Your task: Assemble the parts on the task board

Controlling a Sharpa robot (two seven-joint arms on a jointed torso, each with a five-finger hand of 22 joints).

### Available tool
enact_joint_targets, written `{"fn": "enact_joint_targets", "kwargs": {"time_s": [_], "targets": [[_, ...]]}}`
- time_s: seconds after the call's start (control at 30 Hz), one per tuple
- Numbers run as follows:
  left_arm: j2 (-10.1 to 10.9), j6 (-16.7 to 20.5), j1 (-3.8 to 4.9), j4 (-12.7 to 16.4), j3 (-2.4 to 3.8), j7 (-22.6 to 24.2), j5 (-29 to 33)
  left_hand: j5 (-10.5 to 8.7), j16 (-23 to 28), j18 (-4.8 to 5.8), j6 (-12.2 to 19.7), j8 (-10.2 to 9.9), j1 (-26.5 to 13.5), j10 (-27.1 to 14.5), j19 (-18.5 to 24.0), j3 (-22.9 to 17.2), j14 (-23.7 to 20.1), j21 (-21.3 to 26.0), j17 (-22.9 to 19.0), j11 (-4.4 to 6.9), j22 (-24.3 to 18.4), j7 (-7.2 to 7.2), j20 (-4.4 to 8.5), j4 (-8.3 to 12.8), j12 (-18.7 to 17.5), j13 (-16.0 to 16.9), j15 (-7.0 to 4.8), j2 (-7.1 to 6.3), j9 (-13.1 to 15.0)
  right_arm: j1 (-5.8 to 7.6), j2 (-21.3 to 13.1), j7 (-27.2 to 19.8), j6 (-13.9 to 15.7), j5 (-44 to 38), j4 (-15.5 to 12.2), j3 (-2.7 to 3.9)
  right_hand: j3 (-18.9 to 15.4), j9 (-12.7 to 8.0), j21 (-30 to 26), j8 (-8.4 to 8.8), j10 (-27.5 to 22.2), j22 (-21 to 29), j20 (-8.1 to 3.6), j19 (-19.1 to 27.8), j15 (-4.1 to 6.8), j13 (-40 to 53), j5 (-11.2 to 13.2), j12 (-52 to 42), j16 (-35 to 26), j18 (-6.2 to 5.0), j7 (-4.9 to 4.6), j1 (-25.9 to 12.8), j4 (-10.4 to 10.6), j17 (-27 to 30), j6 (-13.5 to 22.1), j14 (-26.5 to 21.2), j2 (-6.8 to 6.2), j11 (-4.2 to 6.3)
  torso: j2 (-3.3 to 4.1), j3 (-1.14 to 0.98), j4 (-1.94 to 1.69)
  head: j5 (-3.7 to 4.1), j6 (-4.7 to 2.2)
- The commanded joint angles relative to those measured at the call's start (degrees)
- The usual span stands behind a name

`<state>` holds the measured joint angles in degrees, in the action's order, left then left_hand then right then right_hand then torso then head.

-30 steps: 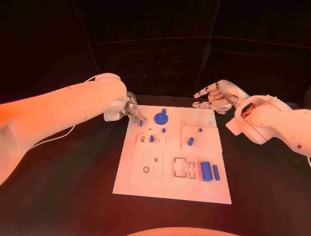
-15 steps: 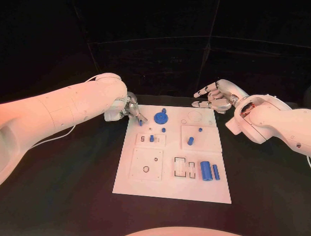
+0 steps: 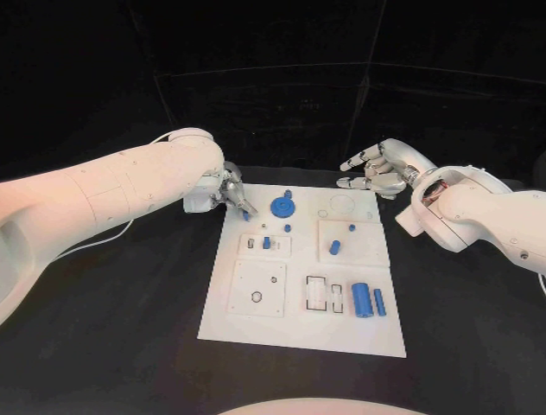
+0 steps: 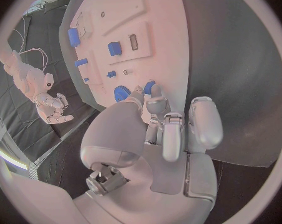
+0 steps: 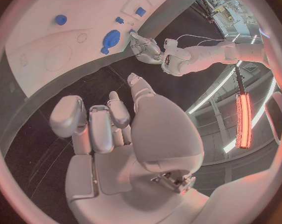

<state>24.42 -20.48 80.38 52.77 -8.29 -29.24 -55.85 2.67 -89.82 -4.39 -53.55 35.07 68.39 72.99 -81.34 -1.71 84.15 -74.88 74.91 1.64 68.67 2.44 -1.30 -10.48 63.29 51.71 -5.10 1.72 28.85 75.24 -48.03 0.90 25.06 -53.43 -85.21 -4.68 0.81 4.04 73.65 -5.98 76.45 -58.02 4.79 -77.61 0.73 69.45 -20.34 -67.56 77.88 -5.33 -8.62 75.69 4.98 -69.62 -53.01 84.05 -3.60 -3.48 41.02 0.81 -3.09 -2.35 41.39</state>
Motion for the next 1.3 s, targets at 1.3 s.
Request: {"fn": "enact_joint_targets", "kwargs": {"time_s": [1.3], "targets": [[13.4,14.5,-0.01,20.2,-0.01,2.4,4.4,0.05,-0.2,-0.18,0.7,1.0,2.7,0.9,-0.5,-23.0,5.8,0.1,15.1,0.30,0.5,-0.29,0.17,9.0,-0.8,-1.2,-0.02,-0.82,-0.5,0.12,-0.1,0.0,-0.7,0.1,0.6,0.03,0.0,0.0,-0.2,-0.31,0.1,0.1,-0.06,0.1,0.53,-0.1,-0.5,0.3,-0.4,-0.60,0.06,-0.1,0.4,0.1,0.3,2.0,0.08,0.15,-0.10,0.06,-0.17,-0.40,0.43]]}}
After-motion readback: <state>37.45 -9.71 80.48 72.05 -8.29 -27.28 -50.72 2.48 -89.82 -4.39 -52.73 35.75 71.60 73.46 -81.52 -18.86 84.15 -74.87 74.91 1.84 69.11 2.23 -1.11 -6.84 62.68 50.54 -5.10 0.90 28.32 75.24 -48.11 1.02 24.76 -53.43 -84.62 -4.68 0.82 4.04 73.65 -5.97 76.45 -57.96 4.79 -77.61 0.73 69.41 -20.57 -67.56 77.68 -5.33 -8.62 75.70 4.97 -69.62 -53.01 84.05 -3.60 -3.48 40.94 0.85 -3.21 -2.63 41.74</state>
